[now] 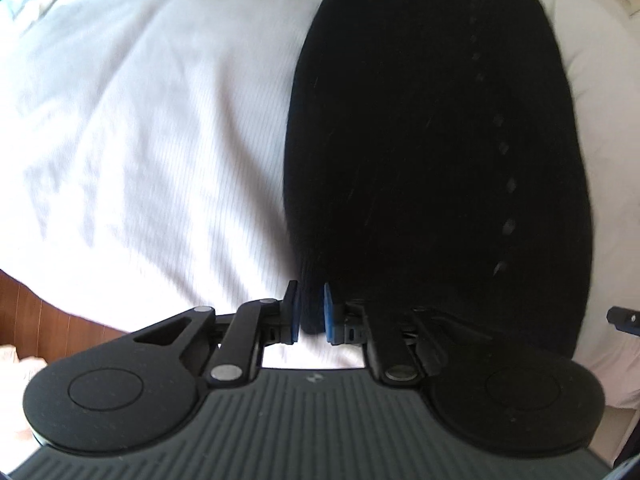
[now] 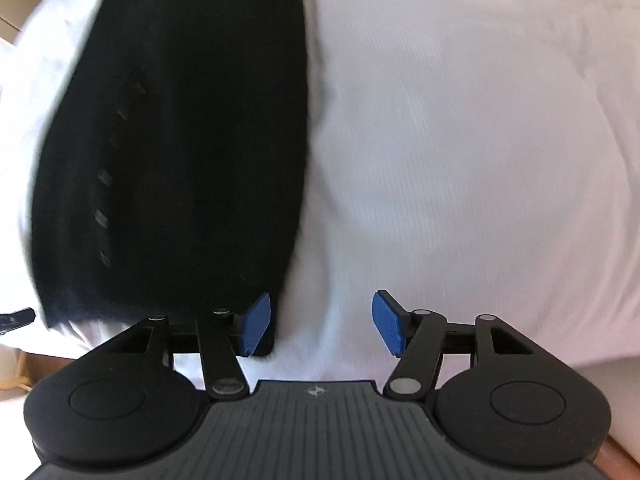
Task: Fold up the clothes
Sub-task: 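Lay the black cardigan flat on the bed and release both grippers, then grasp the cardigan's hem with both grippers and lift it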
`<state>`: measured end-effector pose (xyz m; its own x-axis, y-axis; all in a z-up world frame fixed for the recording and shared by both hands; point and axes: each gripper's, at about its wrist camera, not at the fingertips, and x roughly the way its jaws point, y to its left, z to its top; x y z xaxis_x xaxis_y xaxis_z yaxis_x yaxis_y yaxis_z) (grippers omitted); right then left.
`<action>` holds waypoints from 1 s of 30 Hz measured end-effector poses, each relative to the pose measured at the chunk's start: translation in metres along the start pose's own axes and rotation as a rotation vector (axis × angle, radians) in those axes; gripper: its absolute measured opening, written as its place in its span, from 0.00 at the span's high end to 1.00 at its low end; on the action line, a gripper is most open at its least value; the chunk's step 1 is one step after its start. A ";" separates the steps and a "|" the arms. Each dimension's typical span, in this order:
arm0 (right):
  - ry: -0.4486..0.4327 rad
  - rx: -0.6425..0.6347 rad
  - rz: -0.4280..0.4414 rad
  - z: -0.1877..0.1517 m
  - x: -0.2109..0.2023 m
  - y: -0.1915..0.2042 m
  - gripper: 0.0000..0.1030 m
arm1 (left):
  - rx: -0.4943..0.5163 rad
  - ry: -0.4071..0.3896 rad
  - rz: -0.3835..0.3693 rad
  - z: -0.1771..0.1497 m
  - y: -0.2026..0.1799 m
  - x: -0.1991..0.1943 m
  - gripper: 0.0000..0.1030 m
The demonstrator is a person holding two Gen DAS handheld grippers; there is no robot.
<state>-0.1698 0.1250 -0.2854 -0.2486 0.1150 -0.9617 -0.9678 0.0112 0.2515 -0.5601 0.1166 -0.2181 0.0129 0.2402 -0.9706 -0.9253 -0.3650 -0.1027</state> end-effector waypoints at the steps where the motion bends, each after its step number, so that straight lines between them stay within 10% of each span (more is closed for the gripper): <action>1: -0.017 0.005 0.025 0.005 -0.005 0.000 0.43 | -0.009 -0.011 -0.007 0.005 0.000 -0.003 0.92; 14: -0.005 0.030 0.032 0.078 0.029 0.068 0.42 | 0.067 0.051 -0.114 0.145 0.036 0.067 0.87; 30: -0.156 0.012 -0.004 0.294 0.093 0.128 0.43 | -0.031 0.004 -0.371 0.372 0.070 0.169 0.82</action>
<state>-0.3054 0.4290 -0.3108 -0.2351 0.2679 -0.9343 -0.9678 0.0241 0.2504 -0.7633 0.4665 -0.3080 0.3474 0.3576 -0.8669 -0.8452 -0.2809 -0.4546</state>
